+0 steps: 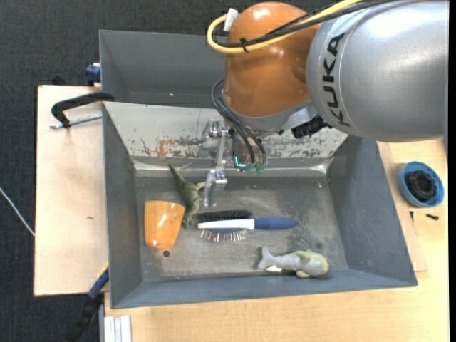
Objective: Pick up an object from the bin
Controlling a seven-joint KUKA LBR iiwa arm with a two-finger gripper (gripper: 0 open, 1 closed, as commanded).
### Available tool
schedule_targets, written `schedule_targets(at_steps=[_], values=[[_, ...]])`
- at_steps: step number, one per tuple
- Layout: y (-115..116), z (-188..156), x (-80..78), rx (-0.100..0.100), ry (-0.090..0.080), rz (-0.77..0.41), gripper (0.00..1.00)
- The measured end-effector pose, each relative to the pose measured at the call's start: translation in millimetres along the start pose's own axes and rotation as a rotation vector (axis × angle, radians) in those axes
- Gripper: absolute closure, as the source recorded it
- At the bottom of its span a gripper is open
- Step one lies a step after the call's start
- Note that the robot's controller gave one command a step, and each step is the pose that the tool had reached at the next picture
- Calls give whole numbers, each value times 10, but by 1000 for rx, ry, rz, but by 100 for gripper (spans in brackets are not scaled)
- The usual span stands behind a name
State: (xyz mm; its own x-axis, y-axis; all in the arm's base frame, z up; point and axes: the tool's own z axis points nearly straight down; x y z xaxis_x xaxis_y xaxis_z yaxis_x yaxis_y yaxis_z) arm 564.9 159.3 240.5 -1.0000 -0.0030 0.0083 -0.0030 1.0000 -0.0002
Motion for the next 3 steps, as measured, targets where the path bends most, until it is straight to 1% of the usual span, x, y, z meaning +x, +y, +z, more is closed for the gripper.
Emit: schedule_targets(at_steps=[1,2,3], values=[[-291,1369,23,-3,-19,-119,0],[-516,1481,-84,-8,-32,-106,0],[-1113,1674,-296,-1,-23,-146,0]])
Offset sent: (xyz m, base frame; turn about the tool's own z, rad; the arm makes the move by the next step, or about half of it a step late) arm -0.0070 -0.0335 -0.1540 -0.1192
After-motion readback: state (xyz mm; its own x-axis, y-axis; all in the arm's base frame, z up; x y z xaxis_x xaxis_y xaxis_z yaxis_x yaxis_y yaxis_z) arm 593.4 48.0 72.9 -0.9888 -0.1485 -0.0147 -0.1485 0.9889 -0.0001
